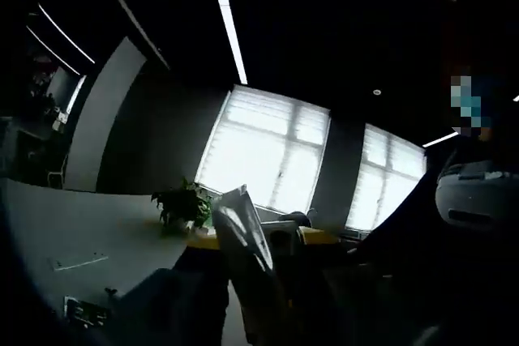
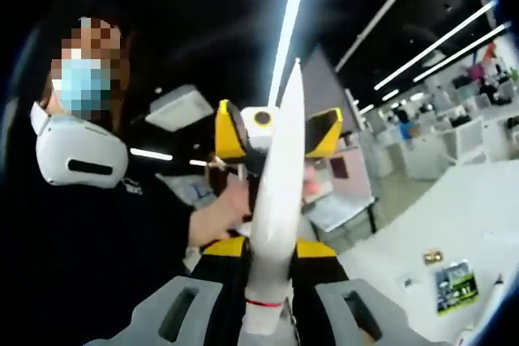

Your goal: Arrange the skincare products in the storage area until every visible bottle or jar stands upright without overlapping.

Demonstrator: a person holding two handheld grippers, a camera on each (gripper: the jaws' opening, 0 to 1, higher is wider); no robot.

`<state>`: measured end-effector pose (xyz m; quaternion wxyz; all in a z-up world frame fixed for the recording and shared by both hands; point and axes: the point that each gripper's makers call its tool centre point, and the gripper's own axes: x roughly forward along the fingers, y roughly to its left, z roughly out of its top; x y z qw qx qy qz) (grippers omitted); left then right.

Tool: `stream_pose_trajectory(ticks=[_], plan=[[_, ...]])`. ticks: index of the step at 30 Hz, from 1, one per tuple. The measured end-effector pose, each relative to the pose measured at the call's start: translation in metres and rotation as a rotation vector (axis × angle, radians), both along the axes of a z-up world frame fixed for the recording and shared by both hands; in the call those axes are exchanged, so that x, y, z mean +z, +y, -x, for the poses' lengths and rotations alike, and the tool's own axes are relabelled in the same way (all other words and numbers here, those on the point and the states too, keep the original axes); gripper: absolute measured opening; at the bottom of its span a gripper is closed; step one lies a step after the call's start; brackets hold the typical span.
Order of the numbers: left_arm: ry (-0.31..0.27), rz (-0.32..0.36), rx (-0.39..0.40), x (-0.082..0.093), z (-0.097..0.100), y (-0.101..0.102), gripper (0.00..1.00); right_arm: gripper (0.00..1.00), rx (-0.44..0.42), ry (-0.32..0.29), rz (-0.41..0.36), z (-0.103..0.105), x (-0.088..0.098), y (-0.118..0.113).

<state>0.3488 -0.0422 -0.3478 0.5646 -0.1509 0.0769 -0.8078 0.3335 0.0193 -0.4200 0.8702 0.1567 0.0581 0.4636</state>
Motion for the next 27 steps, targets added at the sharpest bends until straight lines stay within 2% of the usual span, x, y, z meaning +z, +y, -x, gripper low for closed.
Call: stream_pose_trajectory(ticks=[1, 3, 4, 5, 6, 8, 10, 12, 15, 16, 17, 20, 21, 23, 25, 27], plan=[[-0.004, -0.007, 0.017, -0.003, -0.001, 0.0, 0.19, 0.13, -0.005, -0.017, 0.005, 0.001, 0.001, 0.002], [0.042, 0.01, -0.008, 0.001, 0.008, 0.003, 0.16, 0.13, -0.038, -0.046, 0.04, 0.002, -0.001, 0.004], [0.048, 0.011, -0.01, 0.0, 0.01, 0.003, 0.15, 0.14, -0.033, -0.036, 0.043, 0.003, -0.002, 0.007], [0.037, 0.006, 0.001, -0.001, 0.012, 0.004, 0.14, 0.14, -0.033, -0.022, 0.05, 0.003, -0.005, 0.01], [0.012, -0.009, 0.007, -0.004, 0.014, 0.005, 0.14, 0.15, -0.055, -0.015, 0.091, 0.001, -0.011, 0.01], [-0.078, -0.032, 0.017, -0.011, 0.02, 0.007, 0.13, 0.17, -0.081, -0.039, 0.158, -0.001, -0.017, 0.009], [-0.085, -0.032, -0.001, -0.012, 0.029, 0.011, 0.13, 0.17, -0.079, -0.047, 0.169, 0.003, -0.019, 0.013], [-0.102, -0.026, 0.002, -0.014, 0.033, 0.014, 0.12, 0.18, -0.099, -0.089, 0.213, 0.007, -0.021, 0.012], [-0.109, -0.019, -0.014, -0.018, 0.038, 0.018, 0.12, 0.19, -0.09, -0.156, 0.328, 0.02, -0.029, 0.012], [-0.115, -0.019, -0.014, -0.019, 0.04, 0.018, 0.12, 0.19, -0.081, -0.152, 0.374, 0.025, -0.036, 0.01], [-0.124, -0.021, -0.019, -0.021, 0.042, 0.019, 0.12, 0.19, -0.085, -0.117, 0.419, 0.032, -0.046, 0.005], [-0.183, -0.032, -0.019, -0.028, 0.047, 0.02, 0.12, 0.22, -0.111, -0.071, 0.423, 0.045, -0.052, -0.011], [-0.192, -0.036, -0.027, -0.029, 0.049, 0.02, 0.12, 0.24, -0.125, -0.055, 0.412, 0.049, -0.051, -0.017], [-0.207, -0.034, -0.036, -0.03, 0.052, 0.021, 0.12, 0.25, -0.186, -0.062, 0.411, 0.054, -0.035, -0.039], [-0.217, -0.03, -0.056, -0.03, 0.056, 0.022, 0.12, 0.18, -0.215, -0.122, 0.457, 0.055, -0.017, -0.051], [-0.228, -0.028, -0.068, -0.032, 0.06, 0.022, 0.12, 0.14, -0.229, -0.164, 0.417, 0.056, 0.013, -0.056]])
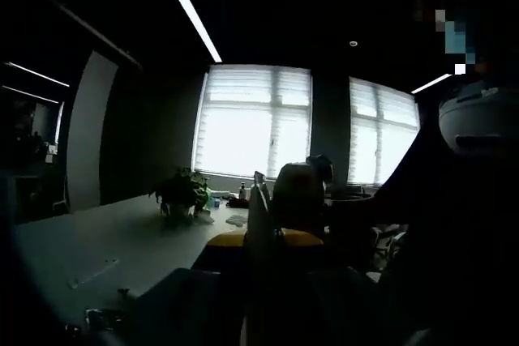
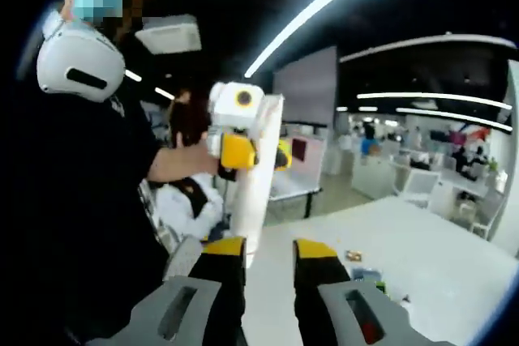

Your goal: Arrange the skincare products in the storage area until every visible bottle or jar stands upright without overlapping.

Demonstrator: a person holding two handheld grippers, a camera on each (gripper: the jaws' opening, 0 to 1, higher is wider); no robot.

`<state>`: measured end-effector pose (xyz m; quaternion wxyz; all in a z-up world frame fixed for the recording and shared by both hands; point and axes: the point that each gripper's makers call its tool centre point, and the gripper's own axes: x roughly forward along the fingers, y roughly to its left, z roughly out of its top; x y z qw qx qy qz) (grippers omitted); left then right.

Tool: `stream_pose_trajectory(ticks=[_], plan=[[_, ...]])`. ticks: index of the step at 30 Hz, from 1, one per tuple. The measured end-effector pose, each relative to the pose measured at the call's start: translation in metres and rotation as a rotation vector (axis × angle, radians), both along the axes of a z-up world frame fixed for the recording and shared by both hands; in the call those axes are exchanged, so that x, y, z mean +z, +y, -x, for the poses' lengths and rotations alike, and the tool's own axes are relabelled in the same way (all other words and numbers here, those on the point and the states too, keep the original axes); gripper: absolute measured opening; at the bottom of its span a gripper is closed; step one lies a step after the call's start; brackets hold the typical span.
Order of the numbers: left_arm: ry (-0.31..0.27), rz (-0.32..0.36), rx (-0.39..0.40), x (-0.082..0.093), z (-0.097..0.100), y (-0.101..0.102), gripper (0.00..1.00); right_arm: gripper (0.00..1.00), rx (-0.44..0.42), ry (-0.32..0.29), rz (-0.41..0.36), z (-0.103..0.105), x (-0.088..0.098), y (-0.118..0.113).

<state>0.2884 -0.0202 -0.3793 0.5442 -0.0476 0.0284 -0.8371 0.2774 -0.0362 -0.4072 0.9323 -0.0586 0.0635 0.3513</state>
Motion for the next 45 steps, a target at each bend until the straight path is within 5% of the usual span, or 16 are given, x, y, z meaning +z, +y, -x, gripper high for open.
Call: stream_pose_trajectory(ticks=[3, 5, 9, 14, 23, 29, 35, 45], plan=[[-0.019, -0.001, -0.018, -0.007, 0.006, -0.002, 0.12, 0.24, 0.037, -0.05, -0.087, 0.0, 0.039, 0.005], [-0.016, -0.003, -0.026, -0.009, 0.009, -0.005, 0.12, 0.3, 0.082, -0.038, -0.059, -0.001, 0.043, 0.013], [-0.025, -0.021, -0.064, -0.017, 0.018, -0.016, 0.12, 0.3, 0.174, 0.033, -0.032, -0.008, 0.031, 0.028], [-0.069, -0.043, -0.072, -0.035, 0.024, -0.024, 0.12, 0.03, 0.195, 0.08, -0.009, -0.017, 0.008, 0.028], [-0.1, -0.126, -0.057, -0.09, 0.025, -0.016, 0.13, 0.0, 0.283, 0.02, 0.144, -0.009, -0.043, 0.044], [-0.143, -0.125, 0.009, -0.103, 0.009, -0.022, 0.15, 0.0, 0.297, 0.0, 0.226, -0.018, -0.055, 0.048], [-0.123, -0.127, 0.075, -0.119, 0.0, -0.029, 0.19, 0.0, 0.3, 0.02, 0.263, -0.026, -0.069, 0.048], [-0.117, -0.288, 0.182, -0.181, -0.024, -0.021, 0.48, 0.0, 0.25, 0.048, 0.252, -0.041, -0.093, 0.036]])
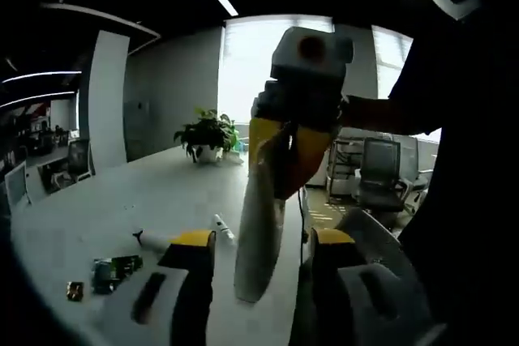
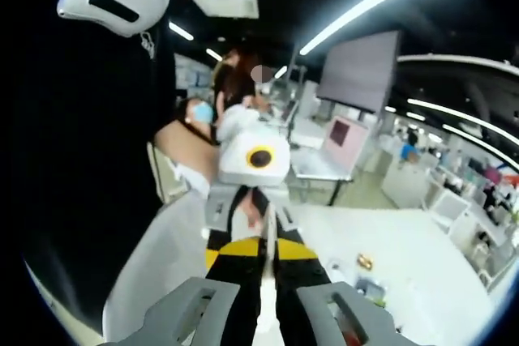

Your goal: Arrange the skincare products in the storage area until every visible bottle or jar stands upright without overlapping.

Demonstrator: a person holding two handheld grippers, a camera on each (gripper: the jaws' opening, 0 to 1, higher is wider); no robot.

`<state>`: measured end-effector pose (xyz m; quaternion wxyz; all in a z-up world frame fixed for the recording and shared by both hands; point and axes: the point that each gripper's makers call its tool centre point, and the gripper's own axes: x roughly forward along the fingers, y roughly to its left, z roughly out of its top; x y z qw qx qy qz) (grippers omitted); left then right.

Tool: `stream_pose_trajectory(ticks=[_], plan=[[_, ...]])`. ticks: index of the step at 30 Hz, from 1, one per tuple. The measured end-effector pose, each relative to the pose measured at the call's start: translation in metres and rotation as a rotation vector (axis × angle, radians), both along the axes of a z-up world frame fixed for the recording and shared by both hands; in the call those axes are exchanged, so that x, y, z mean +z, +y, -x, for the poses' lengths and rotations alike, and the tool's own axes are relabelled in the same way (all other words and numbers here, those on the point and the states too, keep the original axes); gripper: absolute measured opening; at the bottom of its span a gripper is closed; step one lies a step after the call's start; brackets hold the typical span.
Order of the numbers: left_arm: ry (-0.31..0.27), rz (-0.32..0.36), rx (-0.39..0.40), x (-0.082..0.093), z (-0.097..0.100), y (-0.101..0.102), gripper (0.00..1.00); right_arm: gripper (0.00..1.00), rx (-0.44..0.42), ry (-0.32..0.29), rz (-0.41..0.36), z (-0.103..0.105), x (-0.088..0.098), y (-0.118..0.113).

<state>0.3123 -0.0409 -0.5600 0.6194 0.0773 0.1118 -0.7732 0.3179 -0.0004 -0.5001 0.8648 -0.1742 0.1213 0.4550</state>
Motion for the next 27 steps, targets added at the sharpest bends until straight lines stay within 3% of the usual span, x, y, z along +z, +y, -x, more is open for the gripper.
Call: stream_pose_trajectory(ticks=[5, 10, 13, 19, 27], plan=[[0.027, -0.045, 0.079, -0.027, -0.015, 0.009, 0.72, 0.0, -0.032, 0.021, -0.025, -0.014, -0.018, -0.013], [0.04, -0.113, 0.212, -0.058, -0.039, 0.021, 0.95, 0.0, -0.051, 0.056, -0.025, -0.031, -0.039, -0.032], [0.078, -0.152, 0.246, -0.071, -0.044, 0.028, 0.97, 0.0, -0.061, 0.068, -0.025, -0.042, -0.049, -0.042], [0.095, -0.183, 0.282, -0.085, -0.055, 0.035, 0.99, 0.0, -0.079, 0.068, -0.049, -0.063, -0.061, -0.056], [0.104, -0.184, 0.348, -0.089, -0.073, 0.036, 0.99, 0.0, -0.052, 0.062, -0.067, -0.081, -0.071, -0.067]])
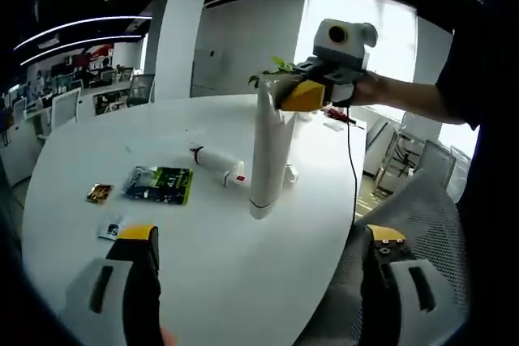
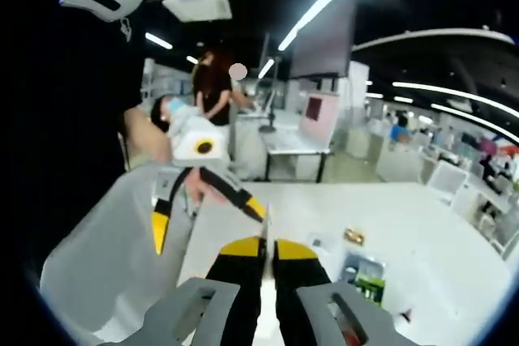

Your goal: Arrange the skincare products in the storage area until every visible bottle or jar stands upright without overlapping.

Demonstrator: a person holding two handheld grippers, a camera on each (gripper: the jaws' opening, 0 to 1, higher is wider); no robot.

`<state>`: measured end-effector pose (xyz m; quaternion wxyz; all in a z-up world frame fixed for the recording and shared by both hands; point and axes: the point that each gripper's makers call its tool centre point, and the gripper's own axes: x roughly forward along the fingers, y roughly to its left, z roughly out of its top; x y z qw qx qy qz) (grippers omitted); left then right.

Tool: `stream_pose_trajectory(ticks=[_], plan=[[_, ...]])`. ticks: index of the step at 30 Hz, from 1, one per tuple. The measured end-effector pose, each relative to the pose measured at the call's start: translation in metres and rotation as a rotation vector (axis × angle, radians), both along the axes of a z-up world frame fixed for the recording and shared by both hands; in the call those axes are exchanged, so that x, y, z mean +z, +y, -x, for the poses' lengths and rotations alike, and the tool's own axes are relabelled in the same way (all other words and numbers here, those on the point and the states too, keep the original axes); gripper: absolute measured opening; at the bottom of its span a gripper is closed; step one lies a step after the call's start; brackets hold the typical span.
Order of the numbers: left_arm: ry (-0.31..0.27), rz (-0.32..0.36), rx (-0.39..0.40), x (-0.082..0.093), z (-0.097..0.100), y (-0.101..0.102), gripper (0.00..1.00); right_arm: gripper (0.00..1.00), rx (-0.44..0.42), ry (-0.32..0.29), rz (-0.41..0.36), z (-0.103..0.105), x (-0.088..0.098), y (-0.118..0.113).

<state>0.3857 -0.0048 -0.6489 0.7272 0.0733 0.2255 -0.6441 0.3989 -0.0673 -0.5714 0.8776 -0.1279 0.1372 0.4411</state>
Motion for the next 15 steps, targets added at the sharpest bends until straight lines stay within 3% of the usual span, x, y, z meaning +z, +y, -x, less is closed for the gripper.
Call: stream_pose_trajectory(ticks=[15], plan=[[0.048, -0.102, 0.004, -0.031, 0.001, 0.002, 0.97, 0.0, -0.026, -0.016, -0.041, -0.048, -0.032, -0.034]])
